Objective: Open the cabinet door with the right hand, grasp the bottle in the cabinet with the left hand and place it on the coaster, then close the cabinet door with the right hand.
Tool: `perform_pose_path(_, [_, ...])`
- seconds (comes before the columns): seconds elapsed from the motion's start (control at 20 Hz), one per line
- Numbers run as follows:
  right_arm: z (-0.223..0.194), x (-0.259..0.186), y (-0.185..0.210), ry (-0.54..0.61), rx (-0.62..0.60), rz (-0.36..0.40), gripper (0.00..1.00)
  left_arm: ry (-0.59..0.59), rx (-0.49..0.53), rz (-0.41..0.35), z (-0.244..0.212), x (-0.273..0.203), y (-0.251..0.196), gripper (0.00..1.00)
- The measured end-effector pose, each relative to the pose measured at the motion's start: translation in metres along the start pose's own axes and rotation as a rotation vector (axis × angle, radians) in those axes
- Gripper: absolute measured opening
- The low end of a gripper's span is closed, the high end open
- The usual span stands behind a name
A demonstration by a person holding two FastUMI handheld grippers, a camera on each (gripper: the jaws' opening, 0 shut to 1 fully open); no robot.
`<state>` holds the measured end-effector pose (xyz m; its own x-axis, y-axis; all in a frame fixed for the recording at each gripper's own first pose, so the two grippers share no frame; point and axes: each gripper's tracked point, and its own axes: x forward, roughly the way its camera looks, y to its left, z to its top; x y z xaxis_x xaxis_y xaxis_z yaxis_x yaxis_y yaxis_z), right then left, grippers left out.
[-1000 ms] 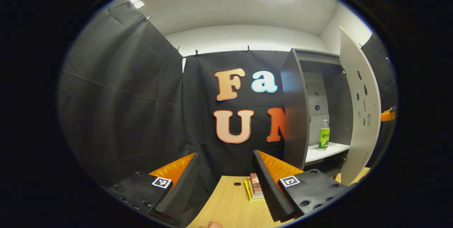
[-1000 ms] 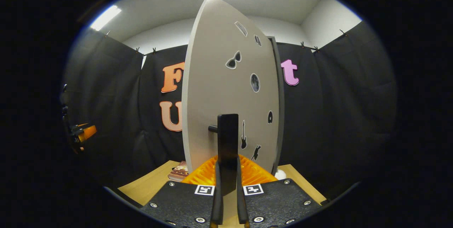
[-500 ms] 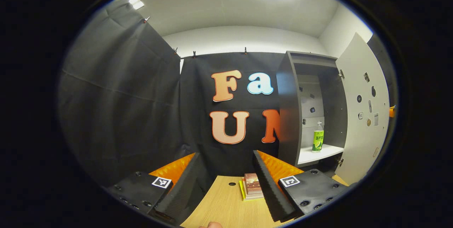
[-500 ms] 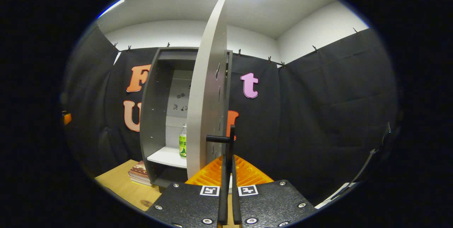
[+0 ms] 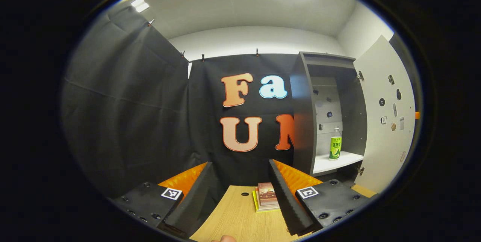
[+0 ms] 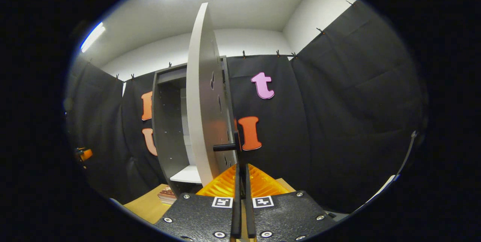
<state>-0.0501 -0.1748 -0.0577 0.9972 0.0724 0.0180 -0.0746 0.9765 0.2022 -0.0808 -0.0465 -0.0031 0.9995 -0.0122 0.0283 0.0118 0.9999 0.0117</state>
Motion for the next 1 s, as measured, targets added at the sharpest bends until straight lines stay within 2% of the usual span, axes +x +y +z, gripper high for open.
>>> perform_pose_path(0.2, [-0.009,-0.011,0.000,0.009,-0.018,0.001,0.05,0.014,0.005,-0.012,-0.002,0.002,-0.017,0.95])
perform_pose_path(0.25, [-0.009,-0.016,-0.005,0.013,-0.028,-0.021,0.06,0.015,0.011,-0.015,-0.001,0.003,-0.022,0.93])
perform_pose_path(0.3, [-0.008,-0.022,-0.012,0.007,-0.041,-0.051,0.08,0.016,0.014,-0.021,-0.001,0.003,-0.029,0.97])
perform_pose_path(0.45, [0.005,-0.045,-0.031,-0.026,-0.043,-0.127,0.13,0.018,0.004,-0.057,0.001,0.008,-0.062,0.95])
perform_pose_path(0.5, [0.007,-0.052,-0.038,-0.034,-0.035,-0.153,0.27,0.018,0.002,-0.073,0.002,0.012,-0.076,0.95])
perform_pose_path(0.65, [0.001,-0.071,-0.051,-0.037,-0.020,-0.206,0.47,0.031,0.006,-0.135,-0.002,0.022,-0.130,0.95])
perform_pose_path(0.7, [-0.001,-0.076,-0.054,-0.036,-0.020,-0.218,0.67,0.034,0.008,-0.159,-0.003,0.025,-0.151,0.94])
perform_pose_path(0.75, [-0.003,-0.078,-0.059,-0.033,-0.021,-0.231,0.77,0.033,0.007,-0.184,-0.005,0.030,-0.173,0.94])
perform_pose_path(0.85, [-0.008,-0.082,-0.067,-0.025,-0.023,-0.255,0.82,0.026,-0.006,-0.236,-0.008,0.039,-0.221,0.97])
perform_pose_path(0.9, [-0.010,-0.082,-0.071,-0.024,-0.024,-0.263,0.88,0.027,-0.011,-0.261,-0.013,0.044,-0.244,0.94])
perform_pose_path(1.0, [-0.012,-0.082,-0.078,-0.018,-0.022,-0.280,0.92,0.040,-0.019,-0.304,-0.026,0.054,-0.291,0.94])
